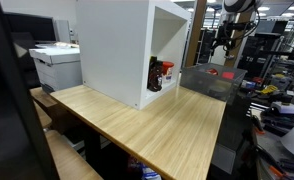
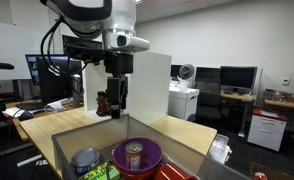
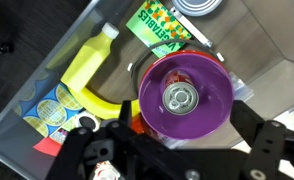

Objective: Put the canned food in the white shelf

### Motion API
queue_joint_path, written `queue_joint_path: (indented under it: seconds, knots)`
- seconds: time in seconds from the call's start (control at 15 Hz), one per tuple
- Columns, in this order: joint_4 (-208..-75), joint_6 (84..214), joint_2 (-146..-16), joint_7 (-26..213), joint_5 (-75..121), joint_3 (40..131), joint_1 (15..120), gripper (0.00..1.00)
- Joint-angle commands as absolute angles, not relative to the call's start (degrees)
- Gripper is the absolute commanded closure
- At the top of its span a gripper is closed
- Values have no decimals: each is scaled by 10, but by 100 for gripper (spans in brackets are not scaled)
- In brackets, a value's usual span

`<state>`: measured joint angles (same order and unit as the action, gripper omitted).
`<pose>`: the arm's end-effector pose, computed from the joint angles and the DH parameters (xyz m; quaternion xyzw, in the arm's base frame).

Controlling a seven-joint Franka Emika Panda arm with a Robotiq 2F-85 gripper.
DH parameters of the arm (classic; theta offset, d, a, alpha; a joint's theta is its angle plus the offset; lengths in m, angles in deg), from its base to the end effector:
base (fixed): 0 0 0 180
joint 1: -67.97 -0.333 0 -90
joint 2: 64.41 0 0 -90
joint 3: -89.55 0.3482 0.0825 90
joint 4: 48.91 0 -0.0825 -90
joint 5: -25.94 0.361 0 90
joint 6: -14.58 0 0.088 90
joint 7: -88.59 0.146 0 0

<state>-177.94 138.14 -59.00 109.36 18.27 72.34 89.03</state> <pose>0.3731 -0.3087 0.4084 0.8874 -0.4591 -0.0084 0.0409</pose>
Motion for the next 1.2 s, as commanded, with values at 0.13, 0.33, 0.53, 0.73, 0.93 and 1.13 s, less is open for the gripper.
queue_joint_path:
  seconds: [0.13, 0.33, 0.53, 0.73, 0.93, 1.13]
  knots:
    - [-1768, 1380, -601, 1093, 183, 720, 882, 0]
    - [-1769, 1370, -599, 1093, 195, 720, 881, 0]
    - [-1778, 1410, -603, 1094, 187, 721, 880, 0]
    - [-1786, 1448, -604, 1100, 159, 723, 879, 0]
    - [-1795, 1487, -613, 1096, 149, 723, 877, 0]
    - [-1802, 1485, -624, 1075, 175, 721, 874, 0]
